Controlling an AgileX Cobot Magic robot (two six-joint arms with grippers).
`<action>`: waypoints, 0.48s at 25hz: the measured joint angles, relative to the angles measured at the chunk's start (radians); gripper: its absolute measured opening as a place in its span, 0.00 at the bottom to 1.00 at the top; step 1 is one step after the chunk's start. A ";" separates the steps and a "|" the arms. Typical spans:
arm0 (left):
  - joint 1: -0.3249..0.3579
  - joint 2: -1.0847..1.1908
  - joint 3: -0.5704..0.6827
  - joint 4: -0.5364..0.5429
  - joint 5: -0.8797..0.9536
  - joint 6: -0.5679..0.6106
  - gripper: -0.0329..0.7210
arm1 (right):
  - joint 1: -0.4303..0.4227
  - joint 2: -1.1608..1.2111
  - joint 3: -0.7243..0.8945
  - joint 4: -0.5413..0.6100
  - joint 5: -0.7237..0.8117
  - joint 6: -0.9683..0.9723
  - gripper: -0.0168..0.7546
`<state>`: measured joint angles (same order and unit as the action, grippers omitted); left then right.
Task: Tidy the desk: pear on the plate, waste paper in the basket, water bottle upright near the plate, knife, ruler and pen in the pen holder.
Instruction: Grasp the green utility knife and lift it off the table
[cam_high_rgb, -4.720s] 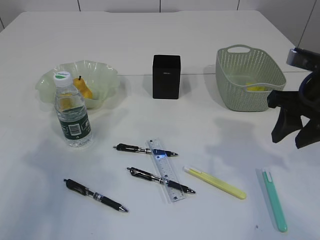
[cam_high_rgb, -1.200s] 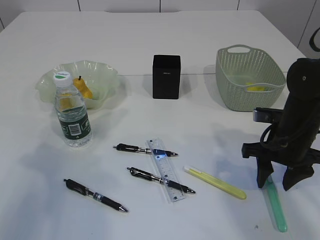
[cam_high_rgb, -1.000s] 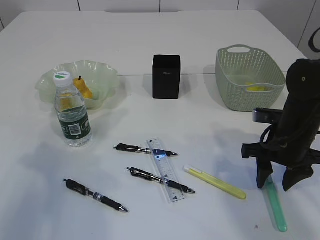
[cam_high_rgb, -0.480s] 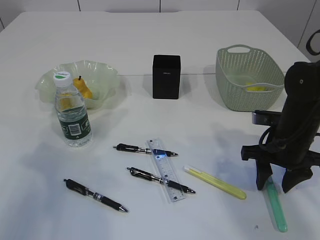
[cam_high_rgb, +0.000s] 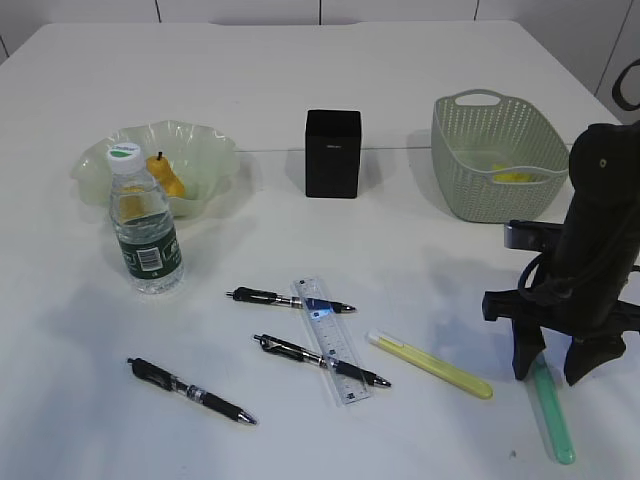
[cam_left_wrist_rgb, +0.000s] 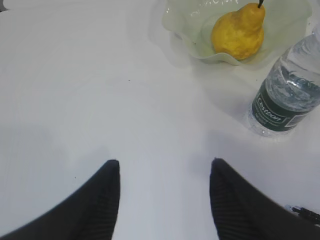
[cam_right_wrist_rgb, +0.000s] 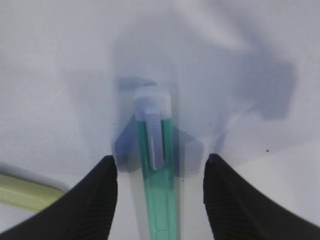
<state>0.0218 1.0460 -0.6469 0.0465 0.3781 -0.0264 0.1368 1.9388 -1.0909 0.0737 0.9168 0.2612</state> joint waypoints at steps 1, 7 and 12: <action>0.000 0.000 0.000 0.000 0.000 0.000 0.58 | 0.000 0.000 0.000 -0.002 0.000 0.000 0.55; 0.000 0.000 0.000 0.000 0.000 0.000 0.58 | 0.000 0.000 0.000 -0.004 -0.008 0.000 0.55; 0.000 0.000 0.000 0.000 0.000 0.000 0.58 | 0.000 0.000 0.000 -0.004 -0.017 0.000 0.55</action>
<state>0.0218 1.0460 -0.6469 0.0465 0.3781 -0.0264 0.1368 1.9388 -1.0909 0.0699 0.9002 0.2612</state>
